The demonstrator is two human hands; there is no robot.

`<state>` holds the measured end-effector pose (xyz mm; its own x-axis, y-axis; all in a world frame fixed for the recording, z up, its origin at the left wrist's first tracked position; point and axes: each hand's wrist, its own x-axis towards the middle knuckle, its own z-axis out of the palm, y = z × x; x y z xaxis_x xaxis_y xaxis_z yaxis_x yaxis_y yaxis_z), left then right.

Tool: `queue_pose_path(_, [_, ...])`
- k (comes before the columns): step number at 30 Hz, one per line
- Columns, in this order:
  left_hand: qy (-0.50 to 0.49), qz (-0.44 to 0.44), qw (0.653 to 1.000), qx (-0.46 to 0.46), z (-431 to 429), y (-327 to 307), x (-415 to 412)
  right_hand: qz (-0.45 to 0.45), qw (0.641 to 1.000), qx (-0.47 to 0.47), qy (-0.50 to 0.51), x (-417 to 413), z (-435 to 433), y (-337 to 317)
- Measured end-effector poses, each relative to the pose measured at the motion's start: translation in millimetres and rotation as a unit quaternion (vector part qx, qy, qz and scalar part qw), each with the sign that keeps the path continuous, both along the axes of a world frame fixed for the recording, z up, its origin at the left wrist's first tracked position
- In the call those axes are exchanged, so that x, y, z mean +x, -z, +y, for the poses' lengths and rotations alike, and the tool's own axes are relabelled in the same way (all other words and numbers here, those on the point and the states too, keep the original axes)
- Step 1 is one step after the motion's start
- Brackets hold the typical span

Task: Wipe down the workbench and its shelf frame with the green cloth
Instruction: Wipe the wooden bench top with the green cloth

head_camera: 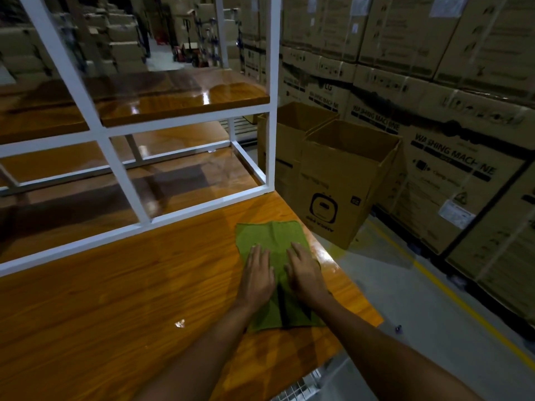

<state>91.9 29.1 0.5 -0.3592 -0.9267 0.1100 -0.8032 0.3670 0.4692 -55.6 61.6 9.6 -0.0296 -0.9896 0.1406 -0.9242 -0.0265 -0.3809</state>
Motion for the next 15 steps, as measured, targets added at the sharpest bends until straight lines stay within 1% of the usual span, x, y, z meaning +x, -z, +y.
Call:
queue_pose_path(2, [-0.009,-0.06,0.998,0.008,-3.7,12.3,-2.9,0.0,0.999,0.038,-0.026,0.5,-7.5,8.3])
queue_pose_path(3, [-0.016,-0.092,0.996,0.008,-3.9,18.2,-4.2,0.003,0.997,0.071,-0.038,1.5,-9.3,12.9])
queue_pose_path(5, [-0.028,-0.131,0.991,0.009,-4.7,24.7,-6.3,0.043,0.992,0.101,-0.057,1.9,-11.7,24.4])
queue_pose_path(7, [-0.023,-0.154,0.988,0.012,-5.2,26.9,-6.6,0.081,0.988,0.108,-0.079,2.6,-10.7,30.2])
queue_pose_path(9, [-0.02,-0.174,0.984,0.01,-4.6,28.6,-5.5,0.095,0.987,0.101,-0.078,1.9,-6.6,33.0])
queue_pose_path(15, [0.006,-0.181,0.983,0.012,23.0,28.4,3.3,0.09,0.99,0.087,-0.069,9.8,22.5,33.9])
